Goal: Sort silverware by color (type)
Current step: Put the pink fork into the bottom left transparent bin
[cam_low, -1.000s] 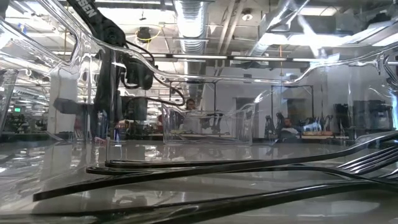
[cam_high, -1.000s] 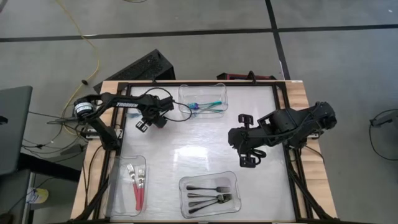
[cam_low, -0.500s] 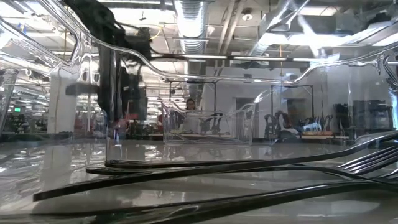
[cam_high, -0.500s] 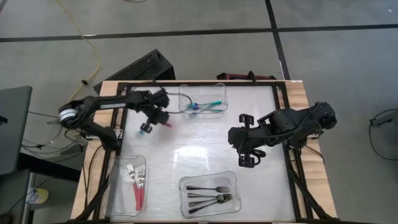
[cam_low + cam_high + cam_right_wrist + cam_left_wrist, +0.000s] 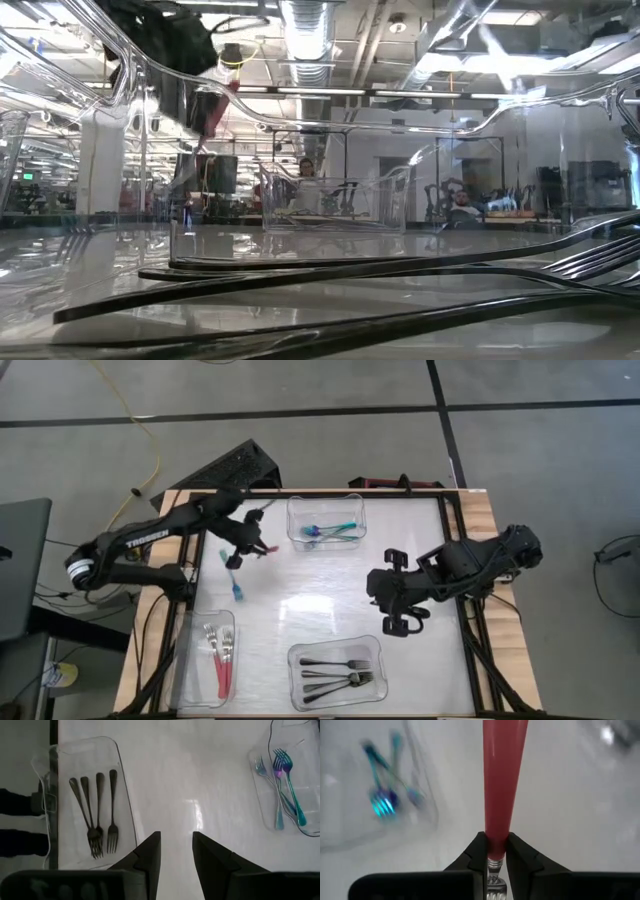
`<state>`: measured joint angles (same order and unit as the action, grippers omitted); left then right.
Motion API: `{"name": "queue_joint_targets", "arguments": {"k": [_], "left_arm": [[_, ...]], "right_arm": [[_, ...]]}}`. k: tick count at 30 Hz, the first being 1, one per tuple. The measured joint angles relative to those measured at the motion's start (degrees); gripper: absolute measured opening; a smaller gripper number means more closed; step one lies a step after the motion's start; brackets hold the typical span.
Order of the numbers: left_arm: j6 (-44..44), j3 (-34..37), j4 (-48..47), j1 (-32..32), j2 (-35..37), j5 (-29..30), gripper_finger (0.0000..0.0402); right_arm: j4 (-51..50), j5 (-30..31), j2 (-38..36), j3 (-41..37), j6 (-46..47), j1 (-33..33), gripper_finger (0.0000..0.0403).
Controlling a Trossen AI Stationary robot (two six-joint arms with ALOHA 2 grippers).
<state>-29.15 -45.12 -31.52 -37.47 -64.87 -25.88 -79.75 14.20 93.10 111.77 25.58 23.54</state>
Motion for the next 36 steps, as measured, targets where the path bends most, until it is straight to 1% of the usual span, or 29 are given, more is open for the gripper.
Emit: {"name": "queue_joint_targets", "arguments": {"k": [2,4,6,8,10,11,13,15,16,18,23,26,28,31,33,36], "left_arm": [[5.68,0.72,5.36,-0.09,1.52,-3.91,0.0025],[13.85,1.84,12.43,-0.01,2.90,-8.59,0.0025],[24.29,3.07,21.22,0.36,4.10,-13.03,0.0025],[34.79,3.36,26.63,1.27,5.24,-16.62,0.0025],[43.46,3.36,28.32,2.75,6.81,-20.91,0.0025],[46.02,3.37,28.36,3.82,7.89,-23.72,0.0025],[47.91,3.39,27.79,7.23,10.86,-28.57,0.0025],[47.79,3.39,26.40,12.78,14.62,-29.83,0.0025],[47.26,3.39,25.88,16.18,16.48,-29.03,0.0025],[45.69,3.39,25.09,23.41,19.86,-25.15,0.0025],[40.74,3.08,23.08,42.12,27.01,-12.12,0.0025],[35.84,-0.02,14.63,51.75,29.13,-2.84,0.0025],[32.97,-2.99,6.29,57.77,29.28,3.32,0.0025],[31.19,-7.16,-4.97,65.65,27.47,11.18,0.0025],[30.93,-9.12,-9.25,70.41,25.37,14.98,0.0025],[30.87,-10.40,-11.52,76.89,21.85,18.55,0.0025]], "right_arm": [[0.81,0.75,-0.02,0.00,0.68,0.10,0.0134],[2.14,1.14,0.00,0.00,1.01,0.10,0.0134],[3.73,1.18,0.00,0.00,0.98,0.06,0.0134],[4.57,1.18,-0.01,0.00,0.98,0.05,0.0134],[4.99,1.18,0.00,0.00,1.00,0.05,0.0134],[5.21,1.22,0.00,0.00,0.99,0.06,0.0134],[5.25,1.44,0.00,0.00,0.98,0.10,0.0134],[5.27,2.23,0.00,0.00,0.74,0.02,0.0134],[5.35,3.20,0.00,0.00,0.34,-0.05,0.0134],[6.34,5.29,0.00,-0.04,-0.90,-0.53,0.0134],[13.38,6.10,0.07,-3.33,-3.15,-3.61,0.0134],[15.98,5.48,0.05,-5.18,-3.00,-5.58,0.0134],[18.48,5.17,-0.04,-7.09,-2.35,-6.59,0.0134],[21.73,3.45,0.14,-9.81,-0.07,-7.96,0.0134],[23.32,2.26,0.13,-10.65,2.28,-8.41,0.0134],[24.56,0.79,0.04,-10.88,5.11,-8.71,0.0134]]}}
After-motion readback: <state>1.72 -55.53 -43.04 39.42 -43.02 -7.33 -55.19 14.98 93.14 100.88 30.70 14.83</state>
